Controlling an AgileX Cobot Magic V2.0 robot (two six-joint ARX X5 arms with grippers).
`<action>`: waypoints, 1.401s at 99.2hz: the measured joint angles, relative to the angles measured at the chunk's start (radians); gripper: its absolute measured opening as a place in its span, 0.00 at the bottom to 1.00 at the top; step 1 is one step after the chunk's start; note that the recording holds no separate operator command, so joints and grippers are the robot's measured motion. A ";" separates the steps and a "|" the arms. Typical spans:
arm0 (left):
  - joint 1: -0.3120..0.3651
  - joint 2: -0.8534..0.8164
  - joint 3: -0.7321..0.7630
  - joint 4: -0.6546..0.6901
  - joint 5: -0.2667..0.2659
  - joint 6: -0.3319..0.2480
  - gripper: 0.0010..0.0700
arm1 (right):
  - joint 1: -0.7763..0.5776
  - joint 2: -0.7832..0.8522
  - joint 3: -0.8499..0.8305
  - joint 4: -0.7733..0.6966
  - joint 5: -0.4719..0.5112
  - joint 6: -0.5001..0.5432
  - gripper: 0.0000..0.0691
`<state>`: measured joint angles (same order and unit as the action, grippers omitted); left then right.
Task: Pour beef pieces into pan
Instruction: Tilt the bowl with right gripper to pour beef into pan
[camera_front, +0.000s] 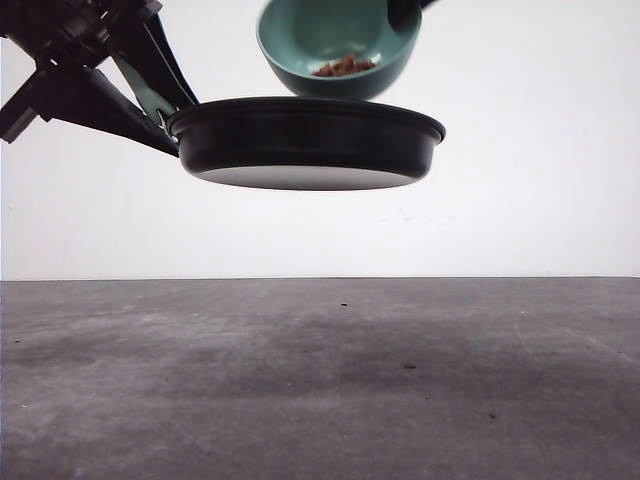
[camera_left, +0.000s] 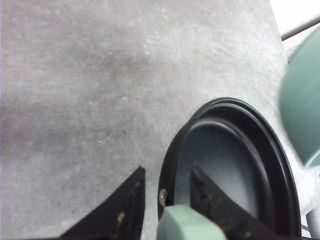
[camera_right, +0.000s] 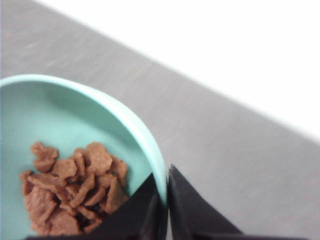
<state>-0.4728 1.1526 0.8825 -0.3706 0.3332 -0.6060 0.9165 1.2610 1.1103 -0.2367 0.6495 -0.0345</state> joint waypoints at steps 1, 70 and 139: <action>0.000 0.000 0.000 0.000 0.000 0.000 0.18 | 0.003 0.000 0.000 0.007 0.005 -0.007 0.02; 0.034 0.000 0.077 -0.038 0.023 -0.024 0.18 | 0.093 0.004 -0.217 0.631 0.045 -0.710 0.02; 0.084 0.000 0.077 -0.103 0.085 -0.068 0.18 | 0.079 0.004 -0.217 0.862 -0.115 -0.954 0.02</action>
<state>-0.3889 1.1526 0.9592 -0.4732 0.4183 -0.6739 0.9958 1.2652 0.8932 0.6254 0.5343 -0.9882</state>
